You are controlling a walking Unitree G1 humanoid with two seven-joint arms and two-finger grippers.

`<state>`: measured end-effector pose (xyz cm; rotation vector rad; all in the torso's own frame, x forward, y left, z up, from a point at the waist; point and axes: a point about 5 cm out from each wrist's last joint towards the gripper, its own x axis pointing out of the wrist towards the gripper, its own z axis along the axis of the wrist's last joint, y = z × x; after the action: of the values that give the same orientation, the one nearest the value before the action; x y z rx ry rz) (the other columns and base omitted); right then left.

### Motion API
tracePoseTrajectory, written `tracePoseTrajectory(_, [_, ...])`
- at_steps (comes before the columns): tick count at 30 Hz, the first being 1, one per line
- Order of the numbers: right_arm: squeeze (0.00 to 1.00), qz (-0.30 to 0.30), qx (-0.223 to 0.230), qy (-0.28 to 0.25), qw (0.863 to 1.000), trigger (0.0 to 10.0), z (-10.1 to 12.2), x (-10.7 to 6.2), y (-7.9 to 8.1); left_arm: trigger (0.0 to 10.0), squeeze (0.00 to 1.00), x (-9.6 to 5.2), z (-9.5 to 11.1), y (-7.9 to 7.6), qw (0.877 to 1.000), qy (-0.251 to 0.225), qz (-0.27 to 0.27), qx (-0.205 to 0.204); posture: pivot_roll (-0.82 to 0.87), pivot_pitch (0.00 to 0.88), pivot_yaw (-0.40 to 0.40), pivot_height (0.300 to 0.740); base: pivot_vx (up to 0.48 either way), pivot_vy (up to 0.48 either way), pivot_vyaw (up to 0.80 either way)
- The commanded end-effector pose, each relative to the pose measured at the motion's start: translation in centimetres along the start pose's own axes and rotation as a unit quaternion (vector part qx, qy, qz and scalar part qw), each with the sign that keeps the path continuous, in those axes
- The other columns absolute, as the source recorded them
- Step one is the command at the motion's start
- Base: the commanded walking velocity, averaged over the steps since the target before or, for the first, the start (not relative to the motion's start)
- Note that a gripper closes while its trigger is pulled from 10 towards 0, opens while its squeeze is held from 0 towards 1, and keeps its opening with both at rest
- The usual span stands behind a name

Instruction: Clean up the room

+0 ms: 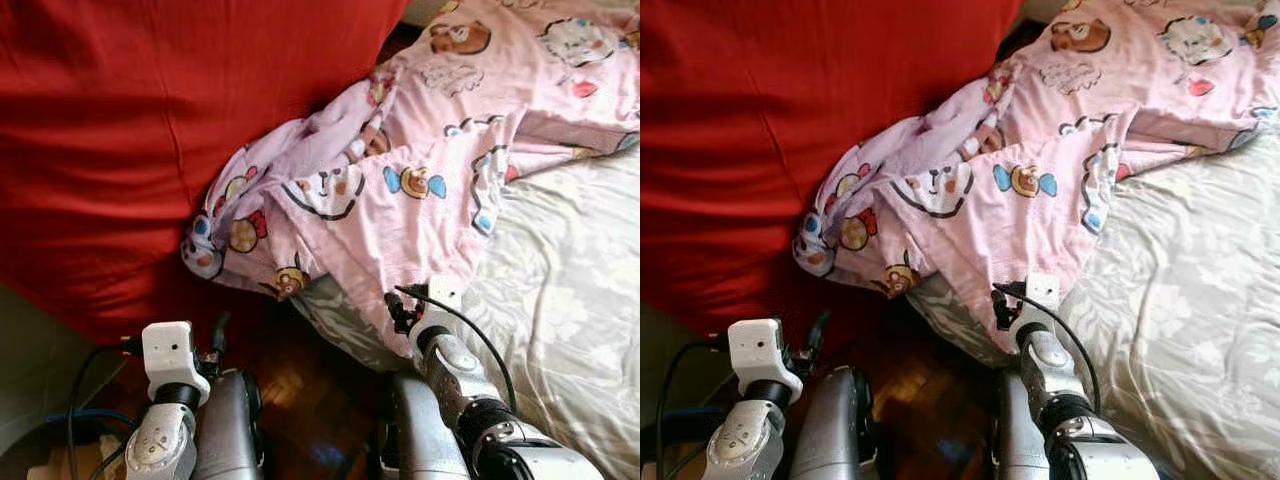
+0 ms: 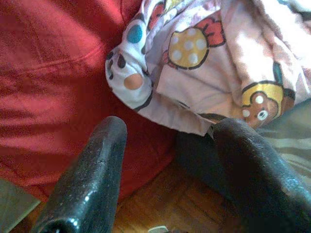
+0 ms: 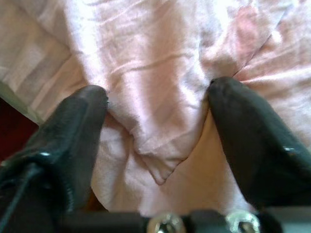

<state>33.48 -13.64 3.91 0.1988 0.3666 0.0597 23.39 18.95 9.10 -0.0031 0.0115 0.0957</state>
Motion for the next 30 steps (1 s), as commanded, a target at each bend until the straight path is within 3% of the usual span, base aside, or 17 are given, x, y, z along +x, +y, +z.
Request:
tracePoseTrajectory(1, [1.0, -0.009, -0.028, 0.016, 0.999, 10.0, -1.3, -0.4, -0.2, 10.0, 0.0, -0.6, -0.4, 0.1, 1.0, 0.014, 0.008, -0.001, 0.06, 0.333, -0.005, 0.561, 0.0, 0.0, 0.0])
tracePoseTrajectory(5, [1.0, 0.008, -0.043, 0.01, 0.999, 10.0, -1.5, -0.6, -0.1, 10.0, 0.0, -0.5, -0.5, 0.0, 1.0, 0.017, 0.009, -0.003, 0.05, 0.325, -0.012, 0.561, 0.0, 0.0, 0.0])
tracePoseTrajectory(8, [1.0, 0.011, -0.087, 0.039, 0.995, 10.0, -2.7, -1.0, -0.4, 10.0, 0.0, -0.3, -0.5, -0.2, 1.0, 0.017, 0.009, -0.007, 0.04, 0.319, -0.017, 0.561, 0.0, 0.0, 0.0])
tracePoseTrajectory(15, [0.98, 0.007, -0.125, 0.076, 0.989, 10.0, -4.6, -1.8, -1.1, 10.0, 0.0, 0.0, -0.5, -0.6, 1.0, 0.016, 0.005, -0.011, 0.03, 0.31, -0.018, 0.561, 0.0, 0.0, 0.0])
tracePoseTrajectory(16, [0.09, 0.006, -0.126, 0.08, 0.989, 10.0, -4.8, -1.8, -1.1, 10.0, 0.0, 0.0, -0.6, -0.6, 1.0, 0.016, 0.005, -0.012, 0.03, 0.309, -0.018, 0.561, 0.0, 0.0, 0.0])
tracePoseTrajectory(17, [0.0, 0.004, -0.13, 0.085, 0.988, 10.0, -4.9, -1.8, -1.1, 10.0, 0.0, -0.1, -0.6, -0.6, 1.0, 0.017, 0.005, -0.012, 0.03, 0.309, -0.018, 0.561, 0.0, 0.0, 0.0])
tracePoseTrajectory(28, [0.0, 0.011, -0.157, 0.105, 0.982, 10.0, -5.2, -1.8, -0.7, 10.0, 0.0, 0.0, -0.6, -0.9, 1.0, 0.018, 0.003, -0.014, 0.04, 0.306, -0.023, 0.561, 0.0, 0.0, 0.0])
tracePoseTrajectory(29, [0.0, 0.011, -0.168, 0.118, 0.979, 9.6, -5.6, -1.9, -0.8, 10.0, 0.0, 0.0, -0.6, -0.9, 1.0, 0.018, 0.004, -0.015, 0.04, 0.306, -0.024, 0.561, 0.0, 0.0, 0.0])
tracePoseTrajectory(30, [0.0, 0.008, -0.172, 0.124, 0.977, 4.1, -5.8, -2.0, -1.0, 10.0, 0.0, 0.0, -0.6, -1.0, 1.0, 0.018, 0.004, -0.016, 0.04, 0.306, -0.027, 0.561, 0.0, 0.0, 0.0])
